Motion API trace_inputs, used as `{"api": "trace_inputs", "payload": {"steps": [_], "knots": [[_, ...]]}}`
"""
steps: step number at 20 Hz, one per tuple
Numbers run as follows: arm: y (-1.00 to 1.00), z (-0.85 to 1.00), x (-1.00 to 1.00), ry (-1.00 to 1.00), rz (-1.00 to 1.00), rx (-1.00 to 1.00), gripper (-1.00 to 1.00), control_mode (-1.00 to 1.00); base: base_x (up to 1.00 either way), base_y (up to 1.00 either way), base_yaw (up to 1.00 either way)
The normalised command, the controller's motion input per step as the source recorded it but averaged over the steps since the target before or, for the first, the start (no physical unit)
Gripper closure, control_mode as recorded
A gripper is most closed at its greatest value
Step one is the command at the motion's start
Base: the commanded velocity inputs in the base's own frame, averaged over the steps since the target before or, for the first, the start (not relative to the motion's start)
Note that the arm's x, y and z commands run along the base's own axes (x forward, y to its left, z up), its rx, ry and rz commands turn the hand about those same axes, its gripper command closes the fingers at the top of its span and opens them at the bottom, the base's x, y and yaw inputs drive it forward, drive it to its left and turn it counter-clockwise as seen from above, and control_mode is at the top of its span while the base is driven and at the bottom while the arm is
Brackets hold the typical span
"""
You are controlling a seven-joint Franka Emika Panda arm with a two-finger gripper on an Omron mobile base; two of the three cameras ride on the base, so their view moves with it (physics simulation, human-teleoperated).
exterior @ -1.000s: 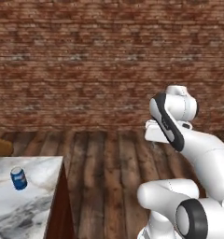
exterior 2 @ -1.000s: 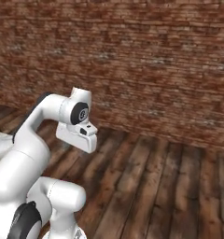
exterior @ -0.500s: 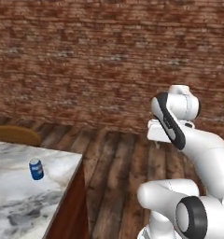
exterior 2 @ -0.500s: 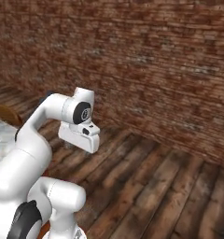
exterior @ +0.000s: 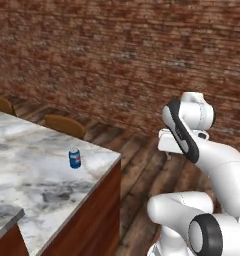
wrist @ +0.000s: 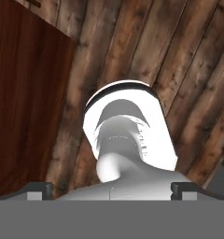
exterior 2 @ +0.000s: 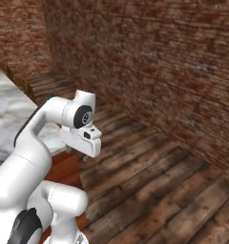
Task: Four empty soda cans are scattered around the kitchen. Gather all the cans and cluster them next to the stove for recycling.
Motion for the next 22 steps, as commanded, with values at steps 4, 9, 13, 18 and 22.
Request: {"api": "trace_inputs", "payload": {"steps": [4, 9, 13, 18, 22], "knots": [[0.0, 0.0, 0.0, 0.0, 0.0, 0.0, -1.0, 1.0, 0.28, -0.13, 0.47], [0.0, 0.0, 0.0, 0.0, 0.0, 0.0, -1.0, 1.0, 0.47, -0.35, 0.36], [0.0, 0.0, 0.0, 0.0, 0.0, 0.0, -1.0, 1.0, 0.46, -0.42, 0.16], [0.0, 0.0, 0.0, 0.0, 0.0, 0.0, -1.0, 1.0, 0.78, -0.33, 0.25], [0.0, 0.0, 0.0, 0.0, 0.0, 0.0, -1.0, 1.0, 0.79, -0.07, 0.17]]}}
